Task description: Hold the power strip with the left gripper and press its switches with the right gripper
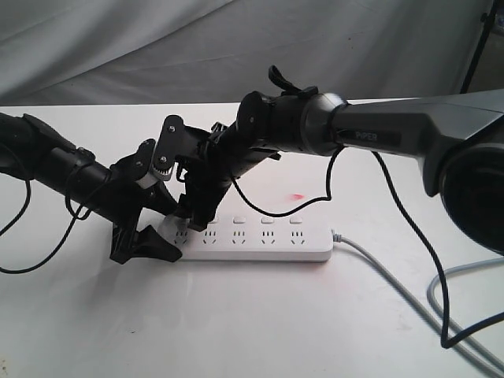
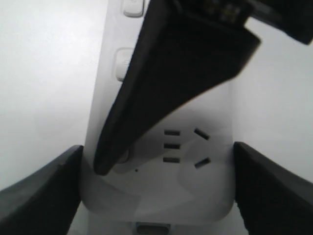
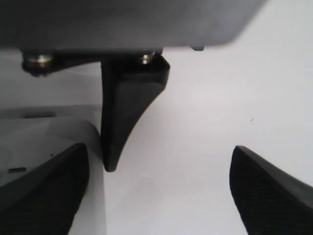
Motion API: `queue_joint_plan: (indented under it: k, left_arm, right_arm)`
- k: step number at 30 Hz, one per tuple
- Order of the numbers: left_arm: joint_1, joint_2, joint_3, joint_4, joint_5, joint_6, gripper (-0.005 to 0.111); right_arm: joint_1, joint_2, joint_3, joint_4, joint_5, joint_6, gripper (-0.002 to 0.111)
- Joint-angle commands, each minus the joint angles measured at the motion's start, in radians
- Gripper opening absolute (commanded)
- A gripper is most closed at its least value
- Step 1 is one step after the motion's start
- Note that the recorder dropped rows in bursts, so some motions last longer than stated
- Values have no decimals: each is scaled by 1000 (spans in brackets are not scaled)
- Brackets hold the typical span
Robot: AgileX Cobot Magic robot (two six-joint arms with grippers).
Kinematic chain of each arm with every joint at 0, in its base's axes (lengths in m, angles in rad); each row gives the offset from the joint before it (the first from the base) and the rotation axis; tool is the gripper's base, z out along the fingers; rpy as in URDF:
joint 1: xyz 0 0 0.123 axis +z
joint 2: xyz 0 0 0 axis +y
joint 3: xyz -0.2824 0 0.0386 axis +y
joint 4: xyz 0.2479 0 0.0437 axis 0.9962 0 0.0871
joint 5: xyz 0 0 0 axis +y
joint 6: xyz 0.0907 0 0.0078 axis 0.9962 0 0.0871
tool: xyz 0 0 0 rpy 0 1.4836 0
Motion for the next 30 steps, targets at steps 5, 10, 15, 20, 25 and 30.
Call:
queue_joint_plan:
  k: [5,10,15,20,25,30]
  left_arm:
    - [-5,1,3,-2,-20,2,39]
    - [-5,1,3,-2,-20,2,39]
    - [-5,1,3,-2,-20,2,39]
    - [-5,1,3,-2,-20,2,39]
    - [-5,1,3,-2,-20,2,39]
    - [-5,1,3,-2,-20,2,39]
  right_arm:
    - [3,44,25,-90,37,-8,73]
    - [3,70,25,-90,46,-8,73]
    - [3,75,25,-94,49,7,73]
    - [3,75,25,-135,60,41,73]
    - [-24,75,25,12,48,-17,73]
    - [-56,75,25,29,74,-30,73]
